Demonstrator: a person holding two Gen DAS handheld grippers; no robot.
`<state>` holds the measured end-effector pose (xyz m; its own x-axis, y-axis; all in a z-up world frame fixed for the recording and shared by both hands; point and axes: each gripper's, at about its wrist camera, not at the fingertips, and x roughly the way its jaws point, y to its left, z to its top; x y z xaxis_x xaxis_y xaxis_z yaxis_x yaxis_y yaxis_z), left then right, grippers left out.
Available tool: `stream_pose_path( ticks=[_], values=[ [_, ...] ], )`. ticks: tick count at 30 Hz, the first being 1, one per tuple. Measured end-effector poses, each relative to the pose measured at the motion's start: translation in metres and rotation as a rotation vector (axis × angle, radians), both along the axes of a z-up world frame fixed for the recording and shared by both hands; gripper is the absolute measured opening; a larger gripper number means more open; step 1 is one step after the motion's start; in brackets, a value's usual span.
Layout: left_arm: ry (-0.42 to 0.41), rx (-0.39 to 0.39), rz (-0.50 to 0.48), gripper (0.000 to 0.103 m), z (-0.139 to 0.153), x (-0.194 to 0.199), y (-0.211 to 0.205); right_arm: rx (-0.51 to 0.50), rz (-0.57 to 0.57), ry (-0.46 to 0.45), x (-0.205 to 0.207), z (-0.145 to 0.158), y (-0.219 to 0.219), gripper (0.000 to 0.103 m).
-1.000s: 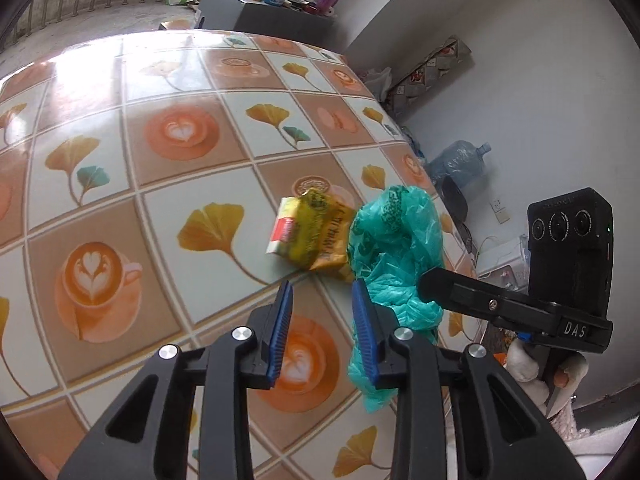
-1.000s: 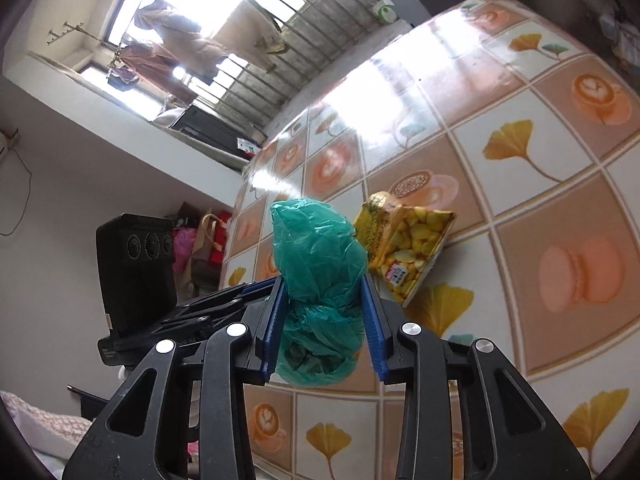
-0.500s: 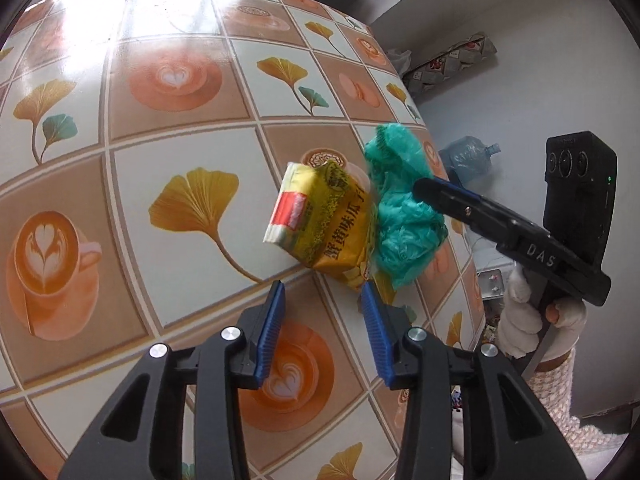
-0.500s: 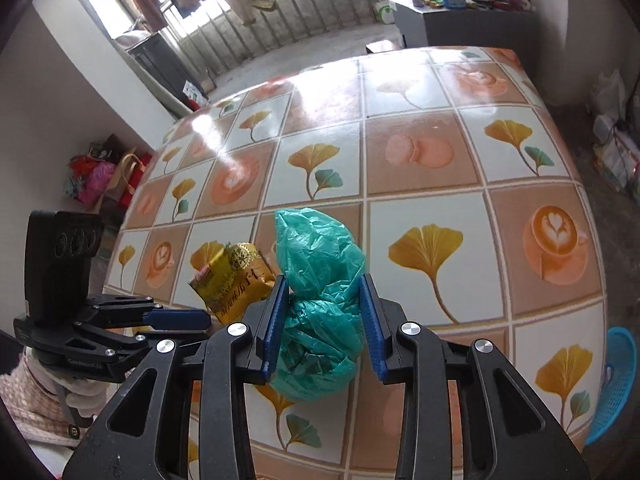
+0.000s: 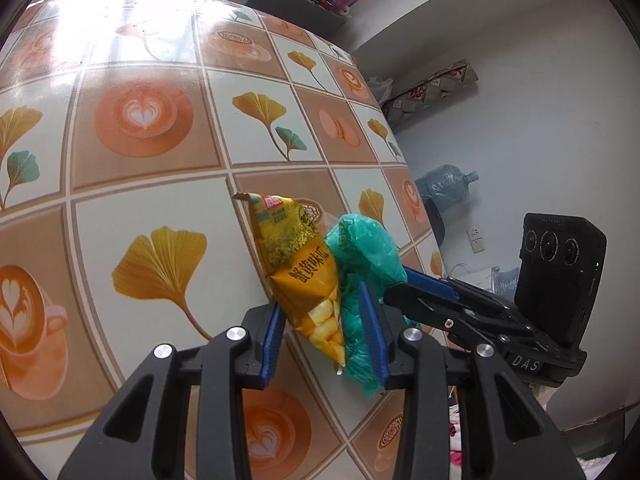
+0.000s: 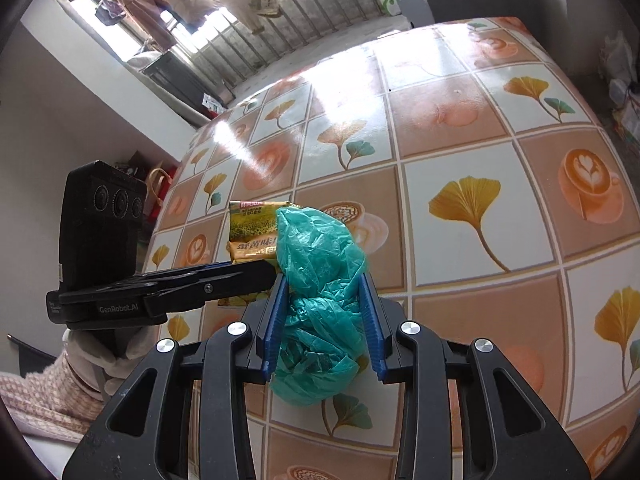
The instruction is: Collect trash
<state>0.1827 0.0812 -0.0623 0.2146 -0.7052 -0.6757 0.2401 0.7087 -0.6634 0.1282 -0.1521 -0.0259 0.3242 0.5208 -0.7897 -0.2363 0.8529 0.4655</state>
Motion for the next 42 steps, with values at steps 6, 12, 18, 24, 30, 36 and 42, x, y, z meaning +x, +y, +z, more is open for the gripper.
stream_pose_path(
  ticks=[6,12,18,24,30,36,42],
  values=[
    [-0.007,0.026,0.006,0.018,-0.002,0.005,-0.003,0.073,-0.103,0.018,-0.012,-0.005,-0.025,0.033],
    [-0.048,0.073,-0.011,0.016,0.005,0.004,-0.012,0.106,-0.205,0.026,-0.027,-0.007,-0.055,0.033],
    [-0.069,0.079,-0.034,0.016,0.011,-0.001,-0.019,0.138,-0.285,0.025,-0.043,-0.005,-0.077,0.033],
    [-0.101,0.080,-0.057,0.016,0.022,-0.005,-0.027,0.171,-0.339,0.023,-0.051,-0.005,-0.097,0.033],
    [-0.120,0.091,-0.079,0.016,0.026,-0.008,-0.036,0.182,-0.367,0.007,-0.056,-0.003,-0.101,0.033],
    [-0.134,0.101,-0.088,0.016,0.029,-0.010,-0.040,0.205,-0.384,0.001,-0.059,-0.003,-0.102,0.033],
    [-0.162,0.115,-0.095,0.016,0.037,-0.011,-0.047,0.226,-0.394,-0.014,-0.066,0.000,-0.110,0.033]
  ],
)
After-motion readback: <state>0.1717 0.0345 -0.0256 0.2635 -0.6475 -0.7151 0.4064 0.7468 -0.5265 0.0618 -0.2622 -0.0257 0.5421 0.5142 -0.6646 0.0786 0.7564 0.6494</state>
